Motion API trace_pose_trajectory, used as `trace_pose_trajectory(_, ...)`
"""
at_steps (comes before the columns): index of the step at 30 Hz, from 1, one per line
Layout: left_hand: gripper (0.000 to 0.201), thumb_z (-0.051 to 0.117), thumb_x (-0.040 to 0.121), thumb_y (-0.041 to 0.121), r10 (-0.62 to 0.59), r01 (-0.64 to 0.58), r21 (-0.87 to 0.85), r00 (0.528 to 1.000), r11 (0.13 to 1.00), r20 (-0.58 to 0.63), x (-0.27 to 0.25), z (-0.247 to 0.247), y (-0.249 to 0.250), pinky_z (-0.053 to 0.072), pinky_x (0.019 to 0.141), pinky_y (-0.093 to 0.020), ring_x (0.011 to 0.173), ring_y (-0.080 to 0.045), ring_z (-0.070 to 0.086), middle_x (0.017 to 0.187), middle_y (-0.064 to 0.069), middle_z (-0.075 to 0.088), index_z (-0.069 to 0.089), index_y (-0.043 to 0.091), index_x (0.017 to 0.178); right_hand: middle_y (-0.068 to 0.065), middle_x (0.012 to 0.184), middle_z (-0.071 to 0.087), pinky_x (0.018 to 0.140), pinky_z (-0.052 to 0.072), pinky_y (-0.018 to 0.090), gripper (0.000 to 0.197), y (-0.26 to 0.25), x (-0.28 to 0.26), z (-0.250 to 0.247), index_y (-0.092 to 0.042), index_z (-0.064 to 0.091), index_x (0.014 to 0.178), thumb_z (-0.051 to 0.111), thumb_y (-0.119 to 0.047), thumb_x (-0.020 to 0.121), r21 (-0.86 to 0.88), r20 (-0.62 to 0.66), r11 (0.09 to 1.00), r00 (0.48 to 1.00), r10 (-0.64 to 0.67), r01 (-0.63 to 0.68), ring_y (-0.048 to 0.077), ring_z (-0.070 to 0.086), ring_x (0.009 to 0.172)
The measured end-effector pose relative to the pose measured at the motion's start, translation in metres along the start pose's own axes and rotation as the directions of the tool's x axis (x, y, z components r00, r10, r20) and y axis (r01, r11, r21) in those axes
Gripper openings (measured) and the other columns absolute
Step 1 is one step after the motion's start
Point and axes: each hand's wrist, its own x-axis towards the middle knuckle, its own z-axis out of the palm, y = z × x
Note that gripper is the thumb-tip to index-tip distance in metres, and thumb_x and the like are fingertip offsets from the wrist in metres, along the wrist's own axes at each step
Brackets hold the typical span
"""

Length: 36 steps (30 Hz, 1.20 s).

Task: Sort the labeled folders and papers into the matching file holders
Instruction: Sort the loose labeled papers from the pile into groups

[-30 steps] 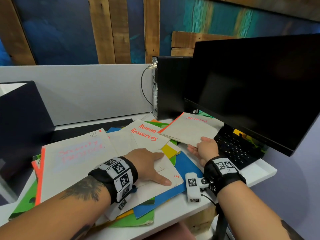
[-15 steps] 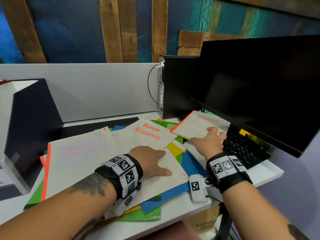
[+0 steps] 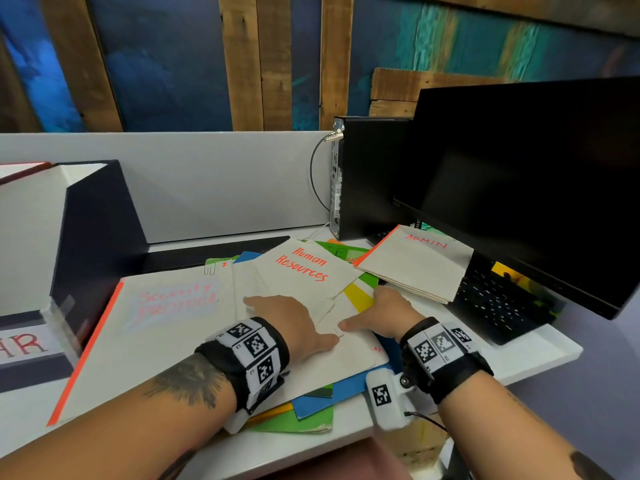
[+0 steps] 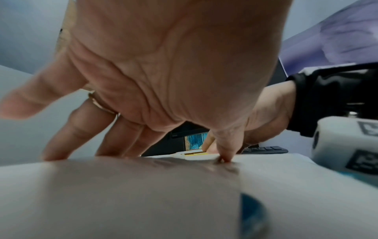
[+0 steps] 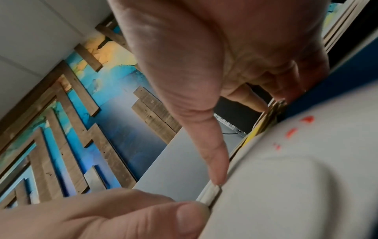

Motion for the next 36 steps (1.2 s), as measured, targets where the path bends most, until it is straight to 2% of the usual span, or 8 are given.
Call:
trace_pose_trajectory(5,0.061,0.025,0.101,0.058,0.085,-0.082,0.105,0.996,0.991,-0.026,-0.010,-0.003,0.001,0.016,0.113,-0.071,0.120,-0.034,0.056,0.122,-0.008,0.064,0.060,0.013,0.124,0.006,0.104,0.069,0.081,0.059,0.041,0.092,0.006,0.009,0.002,-0.013,0.066,0.101,0.087,-0.059,0.024,0.222,-0.076,0.975,0.996,0.038,-0.020,0.027,0.066,0.094)
trace_pose_trajectory(10,0.037,0.038,0.102,0.028,0.153,-0.148,0.098,0.987,0.984,-0.044,-0.002,0.002,-0.013,0.050,0.093,-0.042,0.109,-0.031,0.063,0.117,-0.007,0.067,0.064,0.009,0.119,0.006,0.111,0.061,0.090,0.054,0.041,0.065,-0.003,-0.002,0.002,-0.007,0.059,0.112,0.093,-0.032,0.063,0.328,-0.129,0.945,0.990,0.060,-0.015,0.029,0.061,0.106)
trace_pose_trajectory(19,0.063,0.036,0.099,0.004,0.118,-0.110,0.053,0.974,0.993,-0.191,0.004,0.004,-0.034,0.041,0.069,-0.036,0.098,-0.034,0.066,0.113,-0.012,0.067,0.011,0.009,0.156,0.006,0.098,0.072,0.090,0.056,0.048,0.028,-0.011,-0.001,0.015,-0.019,0.064,0.092,0.072,-0.034,0.070,0.358,-0.199,0.913,0.971,-0.129,0.195,0.032,0.067,0.097)
trace_pose_trajectory(24,0.086,0.035,0.098,0.001,0.127,-0.120,0.043,0.954,0.992,-0.273,0.012,0.005,-0.046,0.043,0.063,-0.032,0.054,-0.019,0.043,0.075,-0.005,0.057,-0.023,0.026,0.157,-0.005,0.079,0.064,0.071,0.052,0.028,0.015,-0.014,-0.004,0.016,-0.020,0.065,0.082,0.068,-0.005,0.085,0.439,-0.252,0.861,0.955,-0.155,0.255,0.022,0.064,0.083)
trace_pose_trajectory(27,0.071,0.035,0.101,0.004,0.139,-0.120,0.111,0.973,0.987,-0.183,0.017,0.006,-0.045,0.048,0.077,-0.036,0.088,-0.025,0.064,0.101,-0.008,0.064,0.004,0.025,0.161,-0.001,0.076,0.058,0.062,0.042,0.024,0.021,-0.016,-0.002,0.016,-0.015,0.059,0.076,0.060,0.002,0.088,0.447,-0.345,0.846,0.929,-0.137,0.291,0.022,0.057,0.076)
trace_pose_trajectory(30,0.043,0.034,0.107,0.011,0.103,-0.083,0.207,0.990,0.975,-0.092,0.021,0.005,-0.044,0.046,0.100,-0.038,0.128,-0.029,0.055,0.141,-0.010,0.054,0.038,0.011,0.150,0.006,0.084,0.051,0.070,0.038,0.031,0.030,-0.016,0.001,0.017,-0.020,0.041,0.073,0.053,-0.004,0.095,0.466,-0.466,0.822,0.880,-0.086,0.327,0.026,0.050,0.080)
trace_pose_trajectory(33,0.042,0.035,0.107,0.018,0.110,-0.087,0.163,0.984,0.983,-0.137,0.020,0.006,-0.045,0.048,0.098,-0.038,0.125,-0.029,0.058,0.138,-0.009,0.057,0.040,0.012,0.149,-0.001,0.071,0.042,0.059,0.031,0.032,0.031,-0.016,-0.002,0.014,-0.021,0.033,0.077,0.044,-0.014,0.105,0.540,-0.559,0.749,0.829,-0.022,0.384,0.016,0.041,0.063)
trace_pose_trajectory(36,0.067,0.030,0.099,0.065,0.081,-0.088,-0.032,0.980,0.996,-0.184,0.011,0.008,-0.043,0.048,0.079,-0.035,0.104,-0.026,0.064,0.114,-0.006,0.066,0.051,0.013,0.135,0.003,0.070,0.048,0.061,0.040,0.035,0.021,-0.017,-0.002,0.012,-0.016,0.038,0.087,0.046,-0.023,0.105,0.588,-0.521,0.726,0.853,0.002,0.358,0.020,0.049,0.065)
